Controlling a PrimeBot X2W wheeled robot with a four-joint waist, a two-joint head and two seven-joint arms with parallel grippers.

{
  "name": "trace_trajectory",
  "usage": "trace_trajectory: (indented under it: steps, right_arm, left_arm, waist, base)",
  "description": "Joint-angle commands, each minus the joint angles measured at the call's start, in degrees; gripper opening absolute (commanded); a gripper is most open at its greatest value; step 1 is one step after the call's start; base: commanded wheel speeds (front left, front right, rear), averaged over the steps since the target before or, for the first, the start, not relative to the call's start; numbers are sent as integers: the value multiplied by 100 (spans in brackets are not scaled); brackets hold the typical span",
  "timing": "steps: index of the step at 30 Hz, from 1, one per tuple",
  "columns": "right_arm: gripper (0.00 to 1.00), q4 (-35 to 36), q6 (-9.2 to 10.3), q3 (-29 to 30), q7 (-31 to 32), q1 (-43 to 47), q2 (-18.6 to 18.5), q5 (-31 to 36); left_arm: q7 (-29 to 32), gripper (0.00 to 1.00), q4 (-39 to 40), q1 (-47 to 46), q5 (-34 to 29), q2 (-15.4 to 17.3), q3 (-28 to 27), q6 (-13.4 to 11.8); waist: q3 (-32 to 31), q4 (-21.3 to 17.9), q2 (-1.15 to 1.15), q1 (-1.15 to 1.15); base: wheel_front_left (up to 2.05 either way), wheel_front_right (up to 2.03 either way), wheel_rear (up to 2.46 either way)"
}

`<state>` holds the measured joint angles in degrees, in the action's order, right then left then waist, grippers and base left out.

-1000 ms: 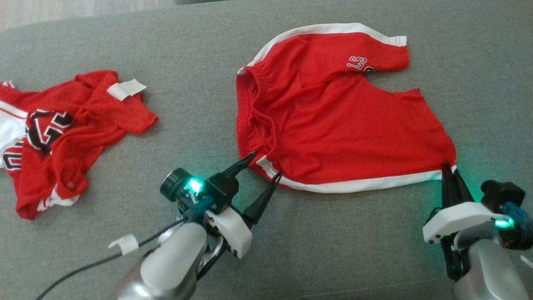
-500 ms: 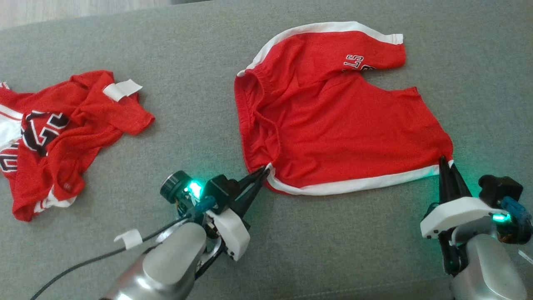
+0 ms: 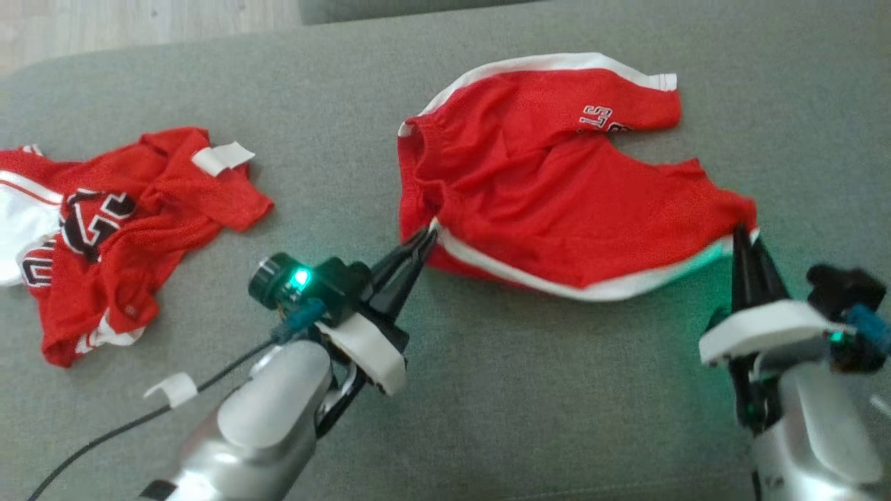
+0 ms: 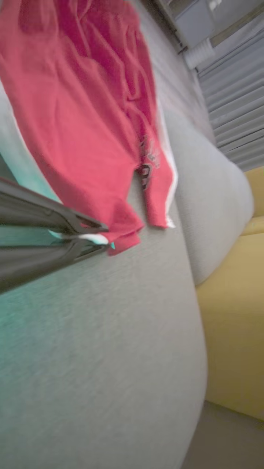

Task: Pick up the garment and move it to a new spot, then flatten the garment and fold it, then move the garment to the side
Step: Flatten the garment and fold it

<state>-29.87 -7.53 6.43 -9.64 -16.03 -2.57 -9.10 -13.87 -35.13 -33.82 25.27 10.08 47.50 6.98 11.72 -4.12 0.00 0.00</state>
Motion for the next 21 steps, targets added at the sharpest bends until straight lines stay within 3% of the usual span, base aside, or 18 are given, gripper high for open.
trace_trajectory:
  steps: [1, 11, 21]
  right_arm:
    - [0, 307, 4, -156, -12, -290, -31, -55]
    - [0, 1375, 4, -327, 786, -1369, -87, -505]
    - [0, 1705, 4, -470, 1520, -2445, -296, -1101]
  left_arm:
    - [-89, 0, 264, -265, 19, 149, -297, -61]
    - [-42, 0, 1545, -579, 326, 525, -1127, -186]
    - [496, 0, 2063, -1384, 523, 1013, -1602, -231]
  waist:
    - [-93, 25, 0, 0]
    - [-656, 97, 0, 0]
    - [-1164, 142, 0, 0]
  base:
    - [0, 0, 0]
    - [0, 0, 0]
    - [0, 0, 0]
